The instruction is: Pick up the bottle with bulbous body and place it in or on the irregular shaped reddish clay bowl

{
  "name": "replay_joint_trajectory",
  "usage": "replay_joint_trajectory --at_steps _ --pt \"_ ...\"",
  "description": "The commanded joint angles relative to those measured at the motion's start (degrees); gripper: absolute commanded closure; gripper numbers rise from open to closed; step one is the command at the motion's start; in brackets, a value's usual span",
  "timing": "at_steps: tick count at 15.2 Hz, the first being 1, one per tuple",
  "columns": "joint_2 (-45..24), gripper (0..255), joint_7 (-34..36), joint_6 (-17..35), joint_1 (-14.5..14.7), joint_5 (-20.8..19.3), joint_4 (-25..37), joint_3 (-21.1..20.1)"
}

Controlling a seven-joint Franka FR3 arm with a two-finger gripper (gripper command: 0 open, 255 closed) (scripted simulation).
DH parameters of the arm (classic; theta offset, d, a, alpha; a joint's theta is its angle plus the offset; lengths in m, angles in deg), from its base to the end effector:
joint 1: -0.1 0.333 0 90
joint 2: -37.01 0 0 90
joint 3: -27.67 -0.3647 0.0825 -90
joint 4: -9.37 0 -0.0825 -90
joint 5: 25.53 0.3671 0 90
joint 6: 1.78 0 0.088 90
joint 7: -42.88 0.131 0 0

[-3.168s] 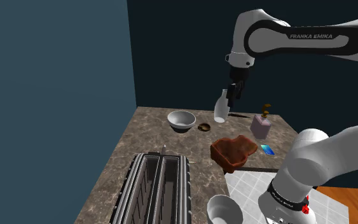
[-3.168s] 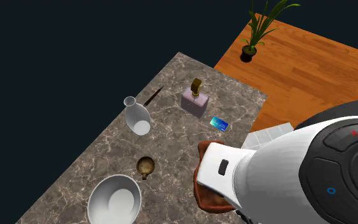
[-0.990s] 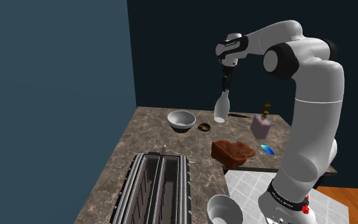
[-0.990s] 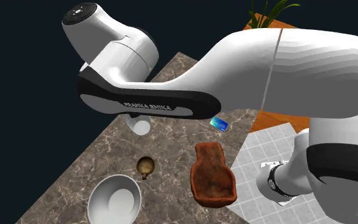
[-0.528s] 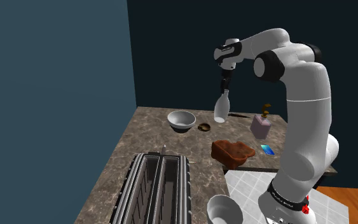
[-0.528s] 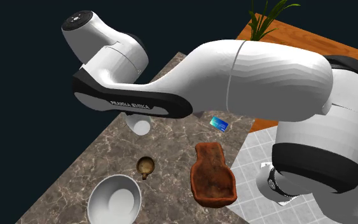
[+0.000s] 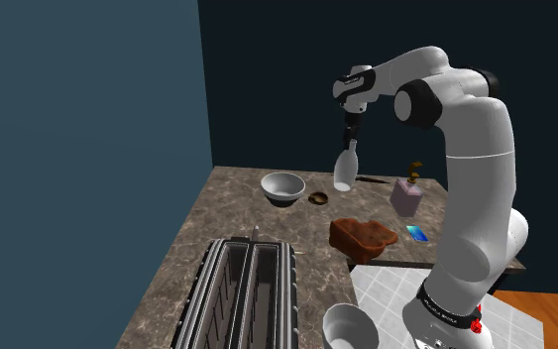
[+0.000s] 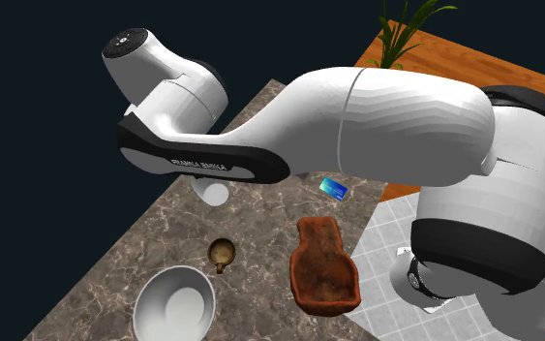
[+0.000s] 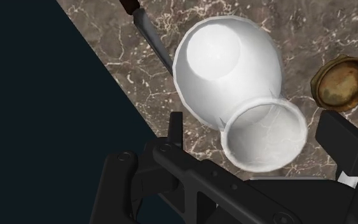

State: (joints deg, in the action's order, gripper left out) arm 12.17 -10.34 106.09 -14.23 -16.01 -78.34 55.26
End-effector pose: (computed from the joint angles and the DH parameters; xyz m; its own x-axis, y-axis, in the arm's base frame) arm 0.5422 -0.3980 0.4525 0.9828 0.1775 -0.0500 0.1777 -0.9841 -0.0010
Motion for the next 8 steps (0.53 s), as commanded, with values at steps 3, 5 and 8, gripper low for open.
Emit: replay_joint_trajectory --at_steps 3,5,8 --pt "0.0 255 0.0 0.0 0.0 0.0 0.0 0.0" --pt "0.0 255 0.0 0.0 0.0 0.0 0.0 0.0" --pt "0.0 255 0.0 0.0 0.0 0.0 0.0 0.0"
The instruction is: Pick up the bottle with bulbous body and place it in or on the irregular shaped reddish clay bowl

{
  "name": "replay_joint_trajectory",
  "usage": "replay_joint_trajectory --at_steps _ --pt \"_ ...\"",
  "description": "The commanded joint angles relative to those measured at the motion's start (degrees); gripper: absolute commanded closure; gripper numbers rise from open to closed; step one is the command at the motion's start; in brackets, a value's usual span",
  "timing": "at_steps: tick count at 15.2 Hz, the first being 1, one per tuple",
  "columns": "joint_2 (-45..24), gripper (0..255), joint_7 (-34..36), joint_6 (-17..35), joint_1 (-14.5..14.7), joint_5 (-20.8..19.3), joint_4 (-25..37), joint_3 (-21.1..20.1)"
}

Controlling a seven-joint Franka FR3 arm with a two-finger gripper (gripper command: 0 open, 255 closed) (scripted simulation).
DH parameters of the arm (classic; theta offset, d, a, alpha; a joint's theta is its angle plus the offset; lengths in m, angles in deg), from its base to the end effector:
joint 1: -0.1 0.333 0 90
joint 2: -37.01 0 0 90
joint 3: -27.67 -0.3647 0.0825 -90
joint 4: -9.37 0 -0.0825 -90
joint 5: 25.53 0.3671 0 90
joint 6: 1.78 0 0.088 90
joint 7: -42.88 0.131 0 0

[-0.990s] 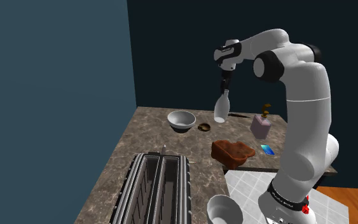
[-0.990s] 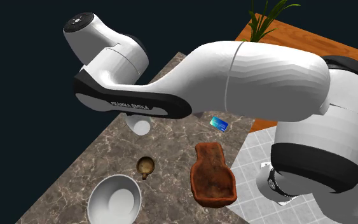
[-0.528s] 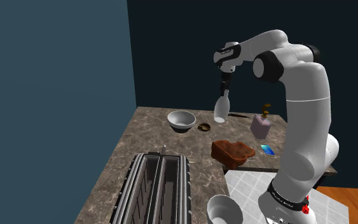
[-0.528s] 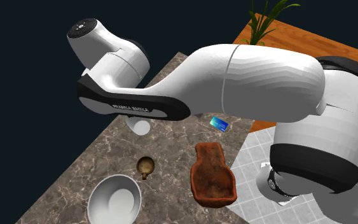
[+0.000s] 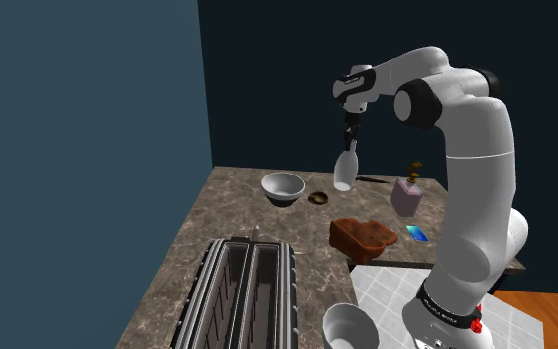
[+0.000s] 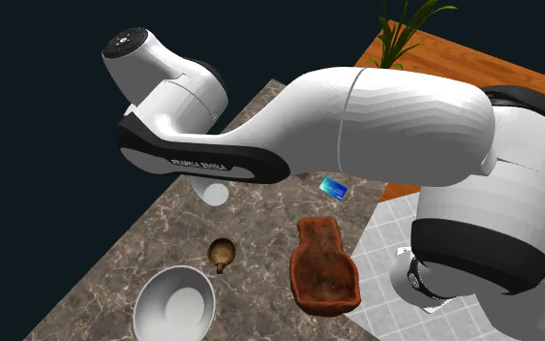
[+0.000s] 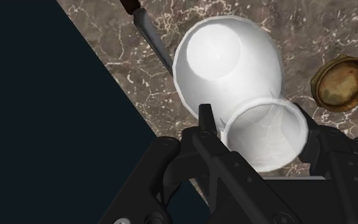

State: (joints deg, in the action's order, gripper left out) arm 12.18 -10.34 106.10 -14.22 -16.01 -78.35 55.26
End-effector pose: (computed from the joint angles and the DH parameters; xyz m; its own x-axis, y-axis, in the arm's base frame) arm 0.5423 -0.3979 0.4525 0.9828 0.1776 -0.0499 0.1778 -0.9841 -0.0009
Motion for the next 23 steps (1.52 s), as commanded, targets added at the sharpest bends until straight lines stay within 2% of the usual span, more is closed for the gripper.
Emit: replay_joint_trajectory --at_steps 1,4,23 --pt "0.0 255 0.0 0.0 0.0 0.0 0.0 0.0" --pt "0.0 255 0.0 0.0 0.0 0.0 0.0 0.0" --pt "0.5 255 0.4 -14.4 -1.4 -0.5 14.0 0.6"
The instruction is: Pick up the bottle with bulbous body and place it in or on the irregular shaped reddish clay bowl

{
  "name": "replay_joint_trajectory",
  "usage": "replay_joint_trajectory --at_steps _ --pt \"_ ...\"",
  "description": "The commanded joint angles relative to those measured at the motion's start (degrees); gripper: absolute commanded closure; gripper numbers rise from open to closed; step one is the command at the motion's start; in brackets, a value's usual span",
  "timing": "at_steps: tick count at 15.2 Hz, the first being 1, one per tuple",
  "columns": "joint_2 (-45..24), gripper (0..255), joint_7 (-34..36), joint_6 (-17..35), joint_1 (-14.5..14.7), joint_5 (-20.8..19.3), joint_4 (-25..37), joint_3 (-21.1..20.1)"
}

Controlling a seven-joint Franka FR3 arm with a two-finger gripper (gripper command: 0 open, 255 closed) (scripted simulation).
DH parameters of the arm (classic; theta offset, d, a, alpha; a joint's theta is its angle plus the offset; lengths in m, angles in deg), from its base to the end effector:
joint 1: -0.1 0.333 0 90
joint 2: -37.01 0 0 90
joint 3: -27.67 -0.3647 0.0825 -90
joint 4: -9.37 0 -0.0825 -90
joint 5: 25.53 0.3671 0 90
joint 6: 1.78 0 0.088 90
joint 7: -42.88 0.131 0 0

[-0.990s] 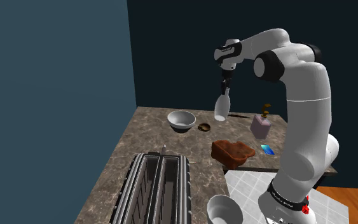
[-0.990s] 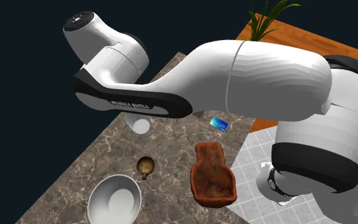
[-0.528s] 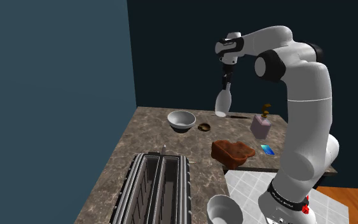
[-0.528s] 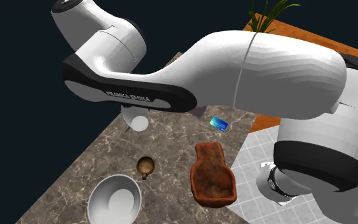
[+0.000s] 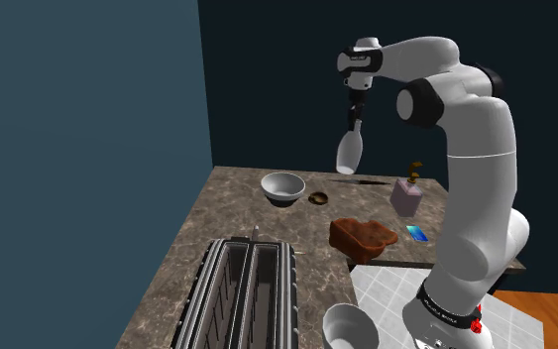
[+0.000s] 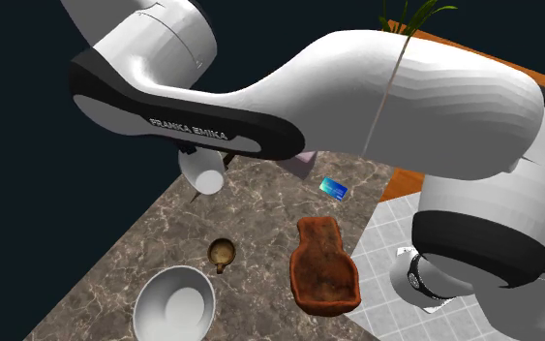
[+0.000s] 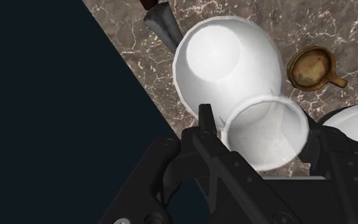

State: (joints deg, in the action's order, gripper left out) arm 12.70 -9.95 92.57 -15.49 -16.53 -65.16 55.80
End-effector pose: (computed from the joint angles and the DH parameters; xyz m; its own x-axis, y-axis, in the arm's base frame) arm 0.5414 -0.3982 0.5431 0.9828 0.1778 -0.0500 0.1780 -0.9840 -0.0012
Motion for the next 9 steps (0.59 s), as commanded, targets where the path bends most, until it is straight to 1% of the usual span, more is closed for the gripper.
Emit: replay_joint_trajectory --at_steps 1,9 --pt "-0.1 255 0.0 -1.7 -0.2 0.0 1.8 0.0" --pt "-2.2 255 -0.1 -9.1 -2.0 0.9 11.3 0.0"
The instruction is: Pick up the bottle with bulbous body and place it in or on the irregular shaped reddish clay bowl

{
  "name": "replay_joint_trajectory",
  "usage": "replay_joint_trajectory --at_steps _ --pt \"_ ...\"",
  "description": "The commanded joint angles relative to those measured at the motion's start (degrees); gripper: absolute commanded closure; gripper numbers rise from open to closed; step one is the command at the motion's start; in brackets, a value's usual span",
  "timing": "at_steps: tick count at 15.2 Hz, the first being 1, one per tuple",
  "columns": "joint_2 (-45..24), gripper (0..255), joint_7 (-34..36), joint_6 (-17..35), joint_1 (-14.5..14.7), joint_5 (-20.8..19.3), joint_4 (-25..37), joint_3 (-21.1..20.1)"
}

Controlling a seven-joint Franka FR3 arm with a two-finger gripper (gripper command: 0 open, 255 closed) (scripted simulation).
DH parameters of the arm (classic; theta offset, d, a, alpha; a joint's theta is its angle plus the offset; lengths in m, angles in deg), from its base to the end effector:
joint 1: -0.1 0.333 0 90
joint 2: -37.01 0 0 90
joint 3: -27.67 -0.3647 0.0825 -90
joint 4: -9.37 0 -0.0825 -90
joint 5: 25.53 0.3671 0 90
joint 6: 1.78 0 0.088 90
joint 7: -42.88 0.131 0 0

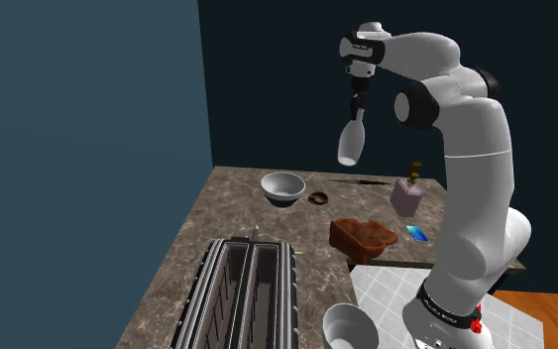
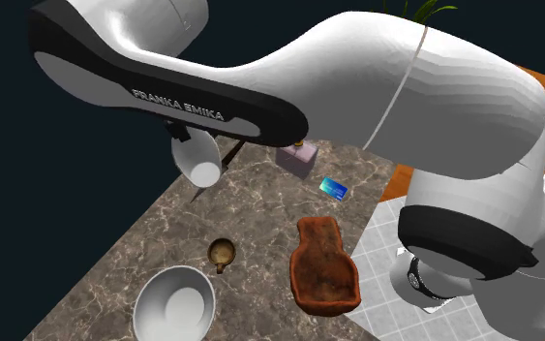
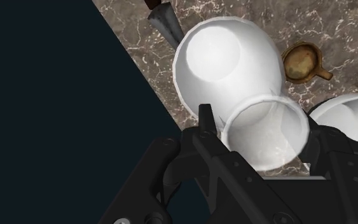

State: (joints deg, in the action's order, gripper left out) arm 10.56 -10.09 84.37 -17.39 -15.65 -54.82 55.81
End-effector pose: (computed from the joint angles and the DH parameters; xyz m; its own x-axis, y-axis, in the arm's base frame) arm 0.5430 -0.4000 0.5875 0.9829 0.1773 -0.0500 0.1774 -0.9841 -0.0010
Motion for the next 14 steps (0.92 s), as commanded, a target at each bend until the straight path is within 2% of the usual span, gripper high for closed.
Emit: replay_joint_trajectory --at_steps 1,5,9,14 --pt "-0.5 255 0.0 -1.9 -0.4 0.2 2.4 0.0" --pt "-2.1 255 0.0 -5.6 -1.7 0.9 7.8 -0.1" --pt "10.8 255 2.7 -1.1 5.2 -4.6 -9.0 0.7" --pt "24.4 255 8.1 0.6 10.4 -10.9 -22.8 -0.6"
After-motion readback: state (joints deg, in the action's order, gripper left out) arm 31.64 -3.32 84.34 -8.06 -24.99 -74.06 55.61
